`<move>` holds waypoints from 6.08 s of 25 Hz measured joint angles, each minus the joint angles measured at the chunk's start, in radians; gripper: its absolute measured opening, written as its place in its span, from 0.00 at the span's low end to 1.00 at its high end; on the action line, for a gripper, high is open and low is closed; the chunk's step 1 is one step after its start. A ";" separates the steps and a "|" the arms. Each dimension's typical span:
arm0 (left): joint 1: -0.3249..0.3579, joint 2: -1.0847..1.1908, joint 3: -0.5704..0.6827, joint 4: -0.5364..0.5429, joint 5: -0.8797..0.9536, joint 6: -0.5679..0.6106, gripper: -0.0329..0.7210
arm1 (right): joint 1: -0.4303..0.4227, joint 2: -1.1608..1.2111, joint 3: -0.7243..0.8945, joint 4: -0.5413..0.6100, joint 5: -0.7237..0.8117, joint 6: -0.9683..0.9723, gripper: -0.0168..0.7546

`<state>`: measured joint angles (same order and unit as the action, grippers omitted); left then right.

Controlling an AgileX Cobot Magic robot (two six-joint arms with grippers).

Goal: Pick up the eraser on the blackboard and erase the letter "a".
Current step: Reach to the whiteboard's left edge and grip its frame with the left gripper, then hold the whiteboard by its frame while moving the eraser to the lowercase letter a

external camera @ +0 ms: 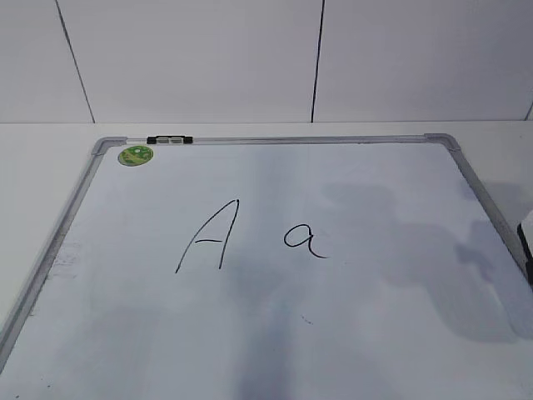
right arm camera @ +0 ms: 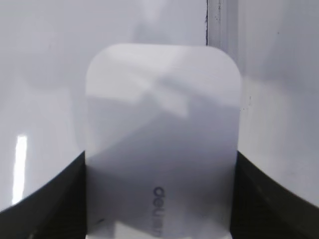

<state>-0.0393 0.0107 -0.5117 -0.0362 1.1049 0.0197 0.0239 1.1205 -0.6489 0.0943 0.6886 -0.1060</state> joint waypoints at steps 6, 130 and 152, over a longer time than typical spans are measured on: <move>0.000 0.000 0.000 0.000 0.000 0.000 0.35 | 0.000 -0.062 0.000 0.017 0.031 0.000 0.69; -0.040 1.792 -0.588 -0.149 -0.274 0.066 0.36 | 0.000 -0.105 0.000 0.064 0.039 -0.003 0.69; -0.040 1.858 -0.590 -0.165 -0.280 0.067 0.35 | 0.000 -0.105 0.000 0.068 0.039 -0.003 0.69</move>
<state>-0.0788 1.8686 -1.1017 -0.2008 0.8252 0.0872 0.0239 1.0158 -0.6489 0.1624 0.7280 -0.1085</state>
